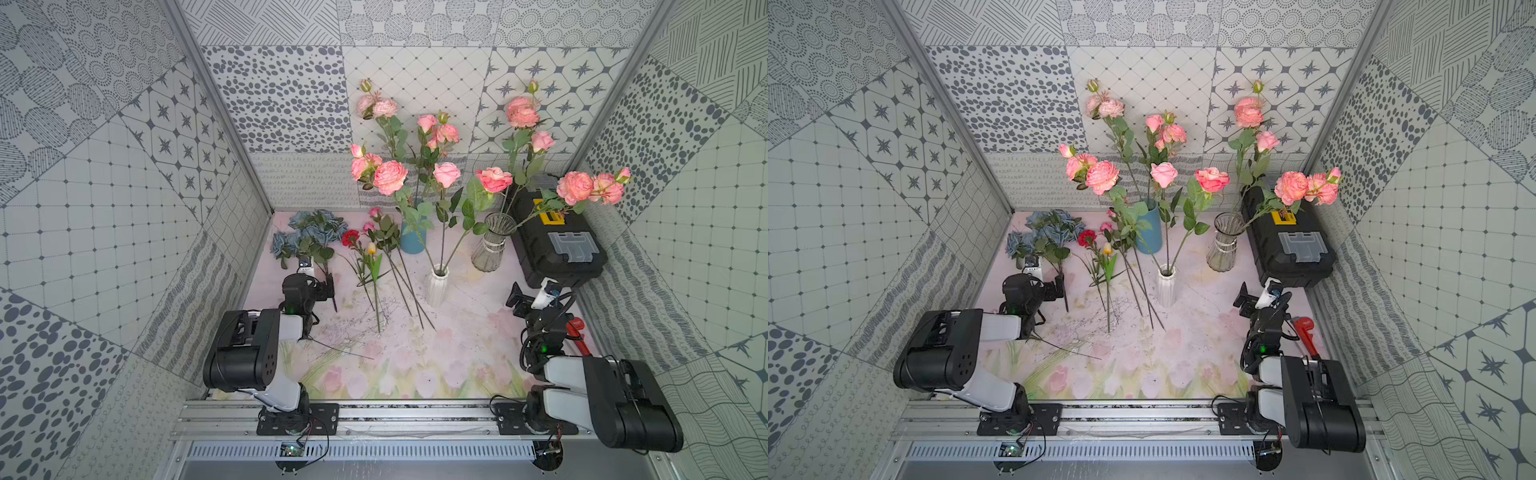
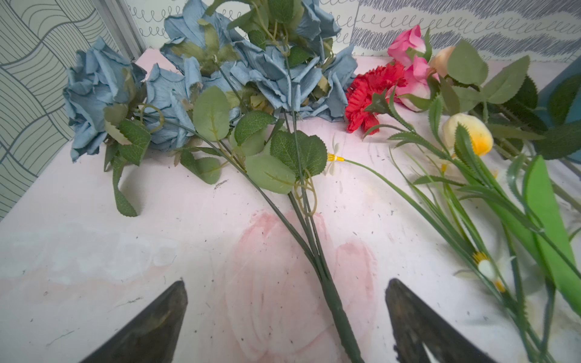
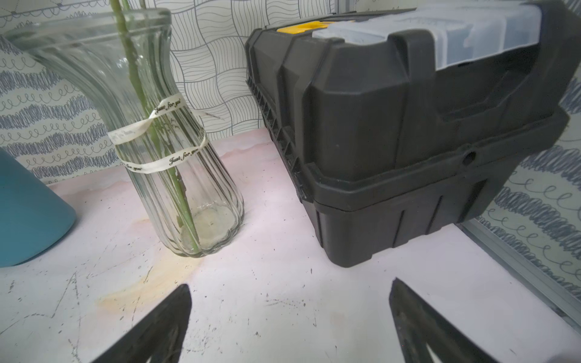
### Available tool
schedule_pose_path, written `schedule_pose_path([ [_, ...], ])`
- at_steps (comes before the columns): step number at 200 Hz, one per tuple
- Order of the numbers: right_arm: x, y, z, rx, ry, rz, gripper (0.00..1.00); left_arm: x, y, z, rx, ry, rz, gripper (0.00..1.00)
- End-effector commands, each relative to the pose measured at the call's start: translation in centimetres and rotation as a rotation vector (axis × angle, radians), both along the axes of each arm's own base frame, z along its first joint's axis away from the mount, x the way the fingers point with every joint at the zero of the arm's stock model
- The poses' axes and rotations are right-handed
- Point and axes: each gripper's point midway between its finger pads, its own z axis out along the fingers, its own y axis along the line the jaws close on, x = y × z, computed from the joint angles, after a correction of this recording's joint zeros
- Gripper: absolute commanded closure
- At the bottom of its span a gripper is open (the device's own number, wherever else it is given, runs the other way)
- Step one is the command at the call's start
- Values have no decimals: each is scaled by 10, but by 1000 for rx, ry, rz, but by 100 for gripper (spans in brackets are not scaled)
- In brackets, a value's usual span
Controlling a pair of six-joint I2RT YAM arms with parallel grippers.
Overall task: Place the pink flowers into the vase
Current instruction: Reset both arms
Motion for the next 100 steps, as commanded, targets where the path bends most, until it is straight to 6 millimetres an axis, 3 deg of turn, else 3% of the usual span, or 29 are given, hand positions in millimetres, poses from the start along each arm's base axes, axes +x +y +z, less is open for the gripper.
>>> schedule_pose_path([
  [1,6,0,26,9,-131,-6,2,2,0,1,10,-1,-7,2],
  [71,22,25,16,-86,-103,57,2,2,-1,1,10,-1,-8,2],
  [100,37,47,9,-158,-53,139,2,3,-1,1,10,-1,-7,2],
])
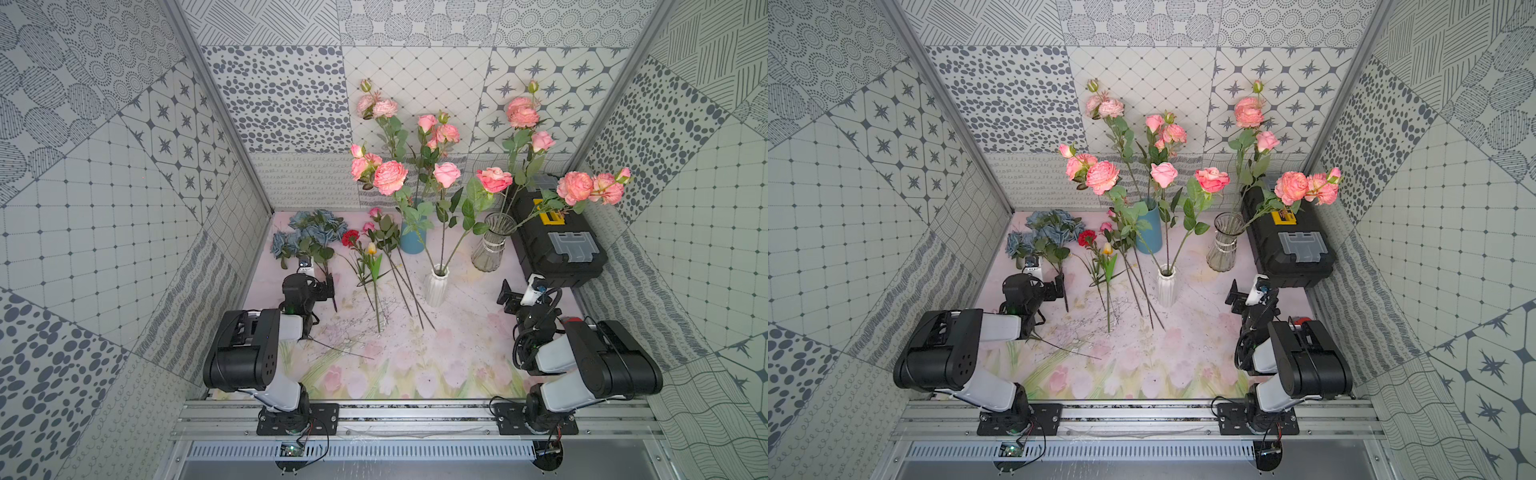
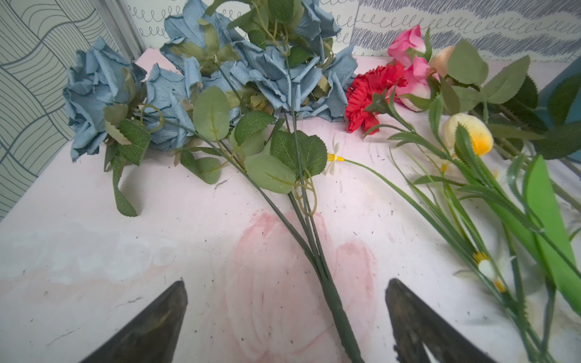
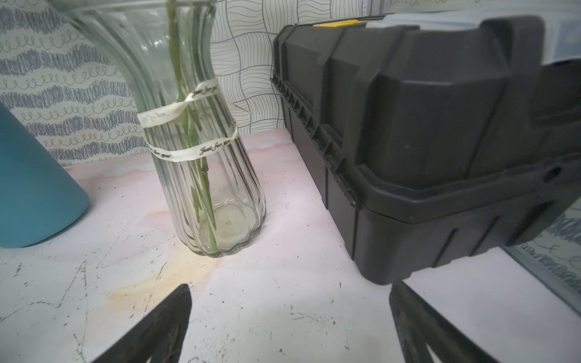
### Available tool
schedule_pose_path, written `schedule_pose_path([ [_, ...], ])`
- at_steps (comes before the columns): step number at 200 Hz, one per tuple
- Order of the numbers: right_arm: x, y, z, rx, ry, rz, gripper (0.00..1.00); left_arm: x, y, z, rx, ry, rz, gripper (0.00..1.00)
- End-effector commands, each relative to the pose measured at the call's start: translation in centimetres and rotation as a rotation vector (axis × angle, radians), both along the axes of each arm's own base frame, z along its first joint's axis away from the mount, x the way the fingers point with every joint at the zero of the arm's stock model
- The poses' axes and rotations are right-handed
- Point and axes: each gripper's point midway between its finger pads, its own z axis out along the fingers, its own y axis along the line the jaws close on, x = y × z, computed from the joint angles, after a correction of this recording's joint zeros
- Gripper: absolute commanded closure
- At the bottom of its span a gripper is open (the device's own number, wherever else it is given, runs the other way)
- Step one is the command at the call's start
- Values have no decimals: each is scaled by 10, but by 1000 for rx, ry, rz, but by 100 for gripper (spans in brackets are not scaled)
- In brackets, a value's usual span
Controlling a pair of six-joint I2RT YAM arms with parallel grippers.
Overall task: Place the pink flowers into the vase
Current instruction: Reset both arms
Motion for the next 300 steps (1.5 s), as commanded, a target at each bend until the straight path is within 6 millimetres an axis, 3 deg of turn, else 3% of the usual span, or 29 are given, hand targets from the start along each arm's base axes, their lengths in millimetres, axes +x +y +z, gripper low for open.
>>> schedule_pose_path([
  [1,16,16,15,-79,-40,54,2,2,0,1,11,-2,-8,2],
  [36,20,20,11,-100,-27,51,2,2,0,1,10,0,-7,2],
  [113,54,22,-1,-114,140,38,2,2,-1,1,10,-1,-7,2],
  [167,59,11,-5,-61,170,25,2,2,0,1,10,-1,-7,2],
  [300,59,10,-5,-60,169,24,2,2,-1,1,10,-2,-7,2],
])
